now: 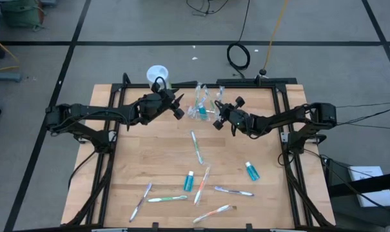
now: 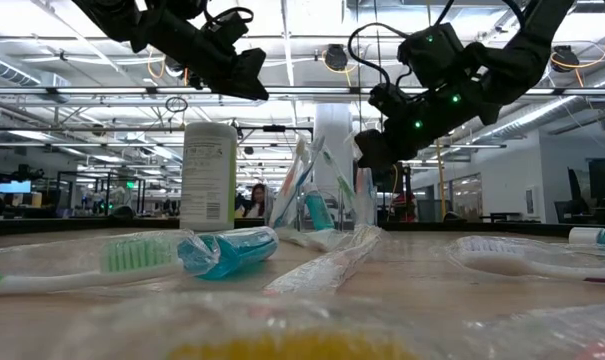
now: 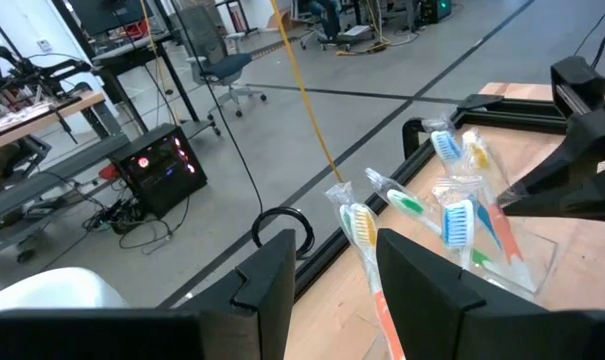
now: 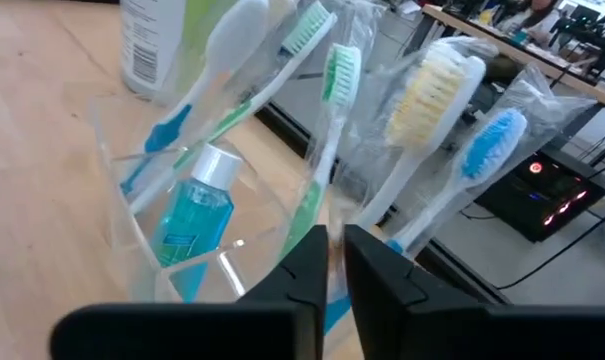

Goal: Pick & Place toothbrushing station
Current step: Put the orange toothbrush into the transparent organizer, then put the green toothbrush into the transparent organizer

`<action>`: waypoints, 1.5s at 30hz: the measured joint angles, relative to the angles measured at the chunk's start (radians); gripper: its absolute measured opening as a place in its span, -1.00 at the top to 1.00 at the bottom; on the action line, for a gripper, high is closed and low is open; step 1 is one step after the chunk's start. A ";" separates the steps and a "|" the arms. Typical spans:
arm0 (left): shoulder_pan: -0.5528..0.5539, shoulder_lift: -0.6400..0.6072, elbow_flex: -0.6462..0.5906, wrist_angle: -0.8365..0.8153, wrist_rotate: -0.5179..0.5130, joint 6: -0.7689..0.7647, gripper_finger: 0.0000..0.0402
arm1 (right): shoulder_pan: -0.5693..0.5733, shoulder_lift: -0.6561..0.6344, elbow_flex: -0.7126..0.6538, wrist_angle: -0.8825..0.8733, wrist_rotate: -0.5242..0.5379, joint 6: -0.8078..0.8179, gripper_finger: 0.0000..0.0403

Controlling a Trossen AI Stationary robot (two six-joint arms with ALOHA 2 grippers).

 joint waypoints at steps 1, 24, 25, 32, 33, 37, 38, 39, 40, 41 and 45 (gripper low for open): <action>0.000 0.000 0.000 0.000 0.000 0.000 0.26 | 0.000 -0.005 -0.001 0.000 0.001 0.000 0.80; -0.001 0.000 0.000 -0.144 0.264 -0.088 0.26 | 0.075 -0.303 -0.001 -0.374 0.000 -0.023 0.21; -0.002 0.000 0.000 -0.158 0.316 -0.105 0.26 | 0.083 -0.319 -0.001 -0.396 0.000 -0.024 0.22; -0.076 0.014 0.000 -0.309 0.632 -0.045 0.26 | 0.135 -0.406 -0.001 -0.463 0.000 -0.138 0.23; -0.098 0.023 0.000 -0.310 0.640 -0.026 0.26 | 0.139 -0.419 -0.001 -0.462 0.000 -0.162 0.24; -0.205 0.097 0.000 -0.256 0.631 0.071 0.26 | 0.150 -0.460 -0.001 -0.460 0.000 -0.152 0.26; -0.229 0.121 0.000 -0.238 0.625 0.099 0.26 | 0.151 -0.462 -0.001 -0.453 0.000 -0.129 0.27; -0.253 0.146 0.000 -0.208 0.620 0.125 0.26 | 0.152 -0.464 0.000 -0.448 0.000 -0.108 0.27; -0.273 0.172 0.000 -0.182 0.615 0.149 0.26 | 0.152 -0.466 0.000 -0.454 -0.001 -0.091 0.27; -0.292 0.197 0.000 -0.160 0.605 0.166 0.26 | 0.152 -0.467 0.000 -0.459 -0.002 -0.079 0.27; -0.341 0.283 0.002 -0.072 0.556 0.220 0.26 | 0.152 -0.464 0.000 -0.471 -0.005 -0.070 0.28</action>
